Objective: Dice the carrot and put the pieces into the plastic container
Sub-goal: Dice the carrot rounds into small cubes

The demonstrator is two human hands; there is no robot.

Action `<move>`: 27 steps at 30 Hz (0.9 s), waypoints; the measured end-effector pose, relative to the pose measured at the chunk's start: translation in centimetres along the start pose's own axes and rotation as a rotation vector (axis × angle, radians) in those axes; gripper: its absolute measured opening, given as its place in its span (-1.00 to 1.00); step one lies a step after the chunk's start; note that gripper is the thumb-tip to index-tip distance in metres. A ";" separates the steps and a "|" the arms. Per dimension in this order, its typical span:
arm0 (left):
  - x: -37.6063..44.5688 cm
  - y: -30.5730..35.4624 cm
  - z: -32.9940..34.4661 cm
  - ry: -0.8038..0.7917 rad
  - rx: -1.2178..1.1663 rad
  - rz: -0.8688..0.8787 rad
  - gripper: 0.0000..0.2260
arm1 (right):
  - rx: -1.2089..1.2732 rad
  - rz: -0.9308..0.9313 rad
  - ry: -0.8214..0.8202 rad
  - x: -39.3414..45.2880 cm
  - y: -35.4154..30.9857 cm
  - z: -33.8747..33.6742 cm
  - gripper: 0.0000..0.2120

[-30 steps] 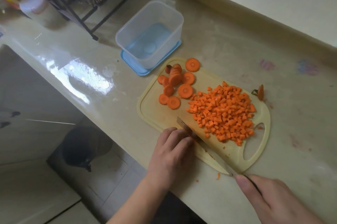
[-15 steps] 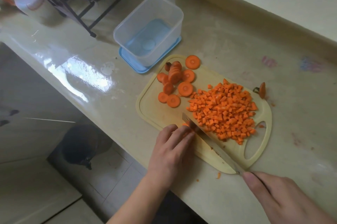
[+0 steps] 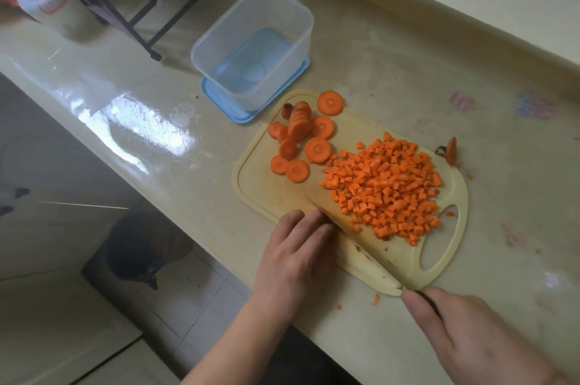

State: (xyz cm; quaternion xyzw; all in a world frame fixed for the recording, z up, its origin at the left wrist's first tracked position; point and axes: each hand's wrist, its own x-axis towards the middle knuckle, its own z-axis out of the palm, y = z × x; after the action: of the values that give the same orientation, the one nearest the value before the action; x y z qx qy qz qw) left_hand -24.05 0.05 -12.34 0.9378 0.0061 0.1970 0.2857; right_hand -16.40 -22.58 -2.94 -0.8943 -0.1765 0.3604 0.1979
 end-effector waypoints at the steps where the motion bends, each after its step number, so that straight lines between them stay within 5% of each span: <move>1: 0.0 0.1 -0.1 -0.004 0.001 -0.003 -0.81 | 0.023 -0.005 0.003 -0.1 -0.1 0.2 -0.09; 5: -0.1 0.0 -0.1 0.008 -0.002 -0.007 -0.84 | 0.162 0.032 0.034 -0.9 0.0 0.0 -0.08; 9: -0.3 0.2 -0.2 0.045 0.007 -0.033 -0.86 | 0.176 0.083 0.103 -1.9 0.2 0.1 -0.32; 27: -0.1 0.1 -0.3 0.094 -0.052 0.010 -0.87 | -0.014 0.073 0.008 -1.8 0.1 0.4 0.03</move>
State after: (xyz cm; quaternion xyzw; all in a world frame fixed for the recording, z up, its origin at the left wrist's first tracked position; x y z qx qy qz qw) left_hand -24.30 0.16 -12.11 0.9199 0.0098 0.2422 0.3083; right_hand -17.90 -23.43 -2.24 -0.9030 -0.1456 0.3623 0.1792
